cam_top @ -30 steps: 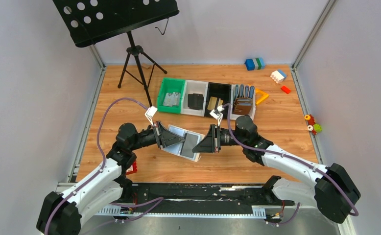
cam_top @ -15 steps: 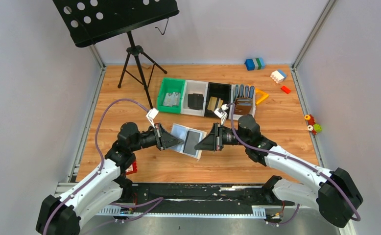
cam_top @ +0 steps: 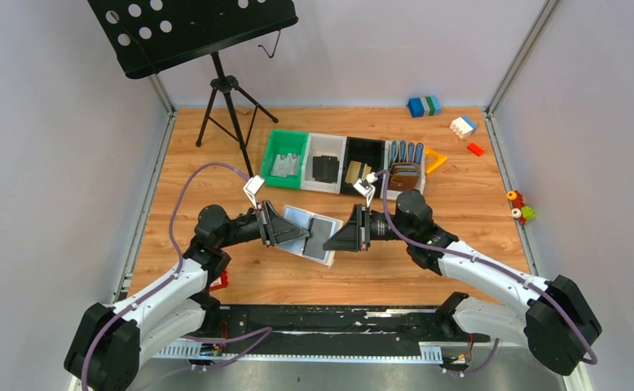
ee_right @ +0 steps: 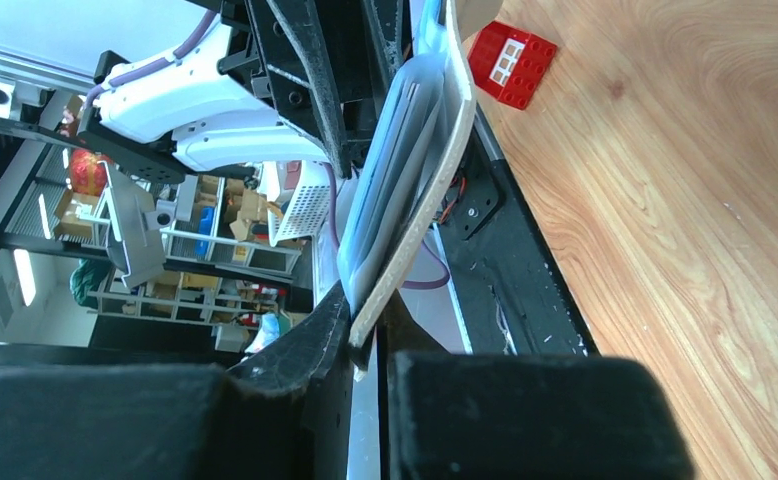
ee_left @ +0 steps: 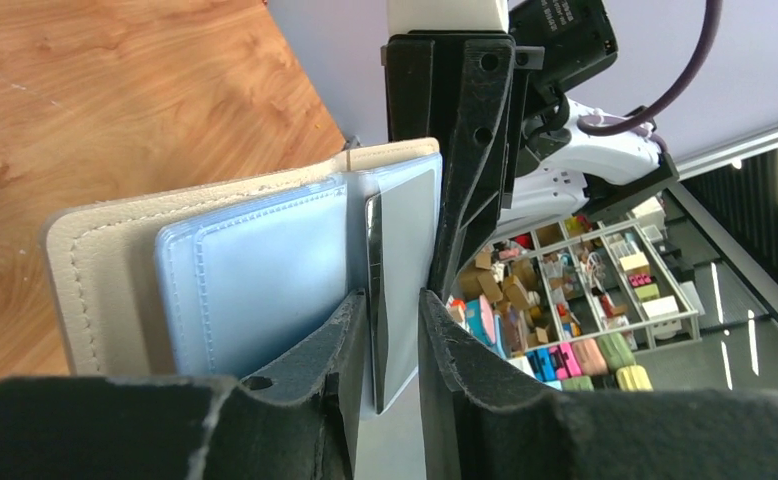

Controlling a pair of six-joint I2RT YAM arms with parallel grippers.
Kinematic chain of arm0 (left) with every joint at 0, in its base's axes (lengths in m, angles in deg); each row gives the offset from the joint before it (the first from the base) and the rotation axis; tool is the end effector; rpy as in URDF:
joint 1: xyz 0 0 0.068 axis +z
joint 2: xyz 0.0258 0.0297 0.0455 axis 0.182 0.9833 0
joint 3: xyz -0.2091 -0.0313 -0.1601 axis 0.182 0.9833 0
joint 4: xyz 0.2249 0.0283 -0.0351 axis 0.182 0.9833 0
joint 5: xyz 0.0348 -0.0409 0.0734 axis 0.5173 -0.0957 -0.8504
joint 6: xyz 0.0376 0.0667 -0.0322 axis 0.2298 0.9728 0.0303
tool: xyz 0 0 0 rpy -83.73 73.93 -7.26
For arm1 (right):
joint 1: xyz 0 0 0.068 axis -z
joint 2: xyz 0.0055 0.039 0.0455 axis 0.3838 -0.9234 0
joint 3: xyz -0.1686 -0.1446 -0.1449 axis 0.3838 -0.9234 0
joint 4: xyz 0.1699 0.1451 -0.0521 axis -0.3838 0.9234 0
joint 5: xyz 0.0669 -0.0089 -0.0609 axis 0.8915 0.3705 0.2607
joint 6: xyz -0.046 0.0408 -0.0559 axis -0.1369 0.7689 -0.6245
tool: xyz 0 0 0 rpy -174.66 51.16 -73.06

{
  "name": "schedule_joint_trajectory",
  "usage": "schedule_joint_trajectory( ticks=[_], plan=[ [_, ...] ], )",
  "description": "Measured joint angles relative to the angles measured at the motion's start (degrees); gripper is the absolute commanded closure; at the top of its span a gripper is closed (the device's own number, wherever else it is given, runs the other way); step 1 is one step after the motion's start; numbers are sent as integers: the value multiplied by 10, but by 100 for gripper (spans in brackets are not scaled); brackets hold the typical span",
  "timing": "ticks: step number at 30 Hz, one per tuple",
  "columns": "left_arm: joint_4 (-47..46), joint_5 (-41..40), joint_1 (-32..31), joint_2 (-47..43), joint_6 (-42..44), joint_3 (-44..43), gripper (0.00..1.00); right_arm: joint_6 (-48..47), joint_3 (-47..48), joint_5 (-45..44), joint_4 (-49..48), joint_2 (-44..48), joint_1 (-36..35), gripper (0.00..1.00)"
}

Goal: Take the credit cards out of the card holder
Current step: Remove the credit card from the card holder.

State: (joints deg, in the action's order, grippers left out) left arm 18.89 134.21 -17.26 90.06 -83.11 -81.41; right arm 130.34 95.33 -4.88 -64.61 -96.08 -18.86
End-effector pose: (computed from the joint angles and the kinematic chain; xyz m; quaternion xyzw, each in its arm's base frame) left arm 0.1441 -0.1363 0.2555 0.0663 0.6862 -0.6798 0.2500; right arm 0.1412 0.1928 0.2600 -0.1528 0.7379 0.6352 0.1693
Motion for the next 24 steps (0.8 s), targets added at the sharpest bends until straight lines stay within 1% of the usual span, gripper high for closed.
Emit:
schedule_joint_trajectory(
  ticks=[3, 4, 6, 7, 10, 14, 15, 18, 21, 24],
  plan=[
    [-17, 4, 1, 5, -9, 0, 74, 5, 0, 11, -16, -5, 0, 100],
    [-19, 5, 1, 6, -10, 0, 79, 6, 0, 15, -20, -7, 0, 100],
    [-21, 5, 0, 13, -10, 0, 95, 9, 1, 22, -27, -11, 0, 100],
    [-21, 6, 0, 16, -12, 0, 100, 10, 1, 24, -27, -12, 0, 100],
    [-19, 5, 0, 20, -10, 0, 100, 9, 1, 28, -27, -12, 0, 96],
    [-2, -6, 0, 7, -2, 0, 100, 0, 3, 21, -10, -7, 0, 87],
    [3, -9, 0, 2, 0, 0, 100, -2, 3, 17, -5, -3, 1, 87],
    [12, -15, 2, -11, 6, 0, 100, -6, 3, 7, 3, 6, 6, 91],
    [14, -18, 6, -18, 7, 1, 100, -7, 3, 6, 7, 15, 13, 99],
    [16, -22, 9, -22, 8, 1, 100, -7, 2, 3, 12, 21, 18, 100]
  ],
)
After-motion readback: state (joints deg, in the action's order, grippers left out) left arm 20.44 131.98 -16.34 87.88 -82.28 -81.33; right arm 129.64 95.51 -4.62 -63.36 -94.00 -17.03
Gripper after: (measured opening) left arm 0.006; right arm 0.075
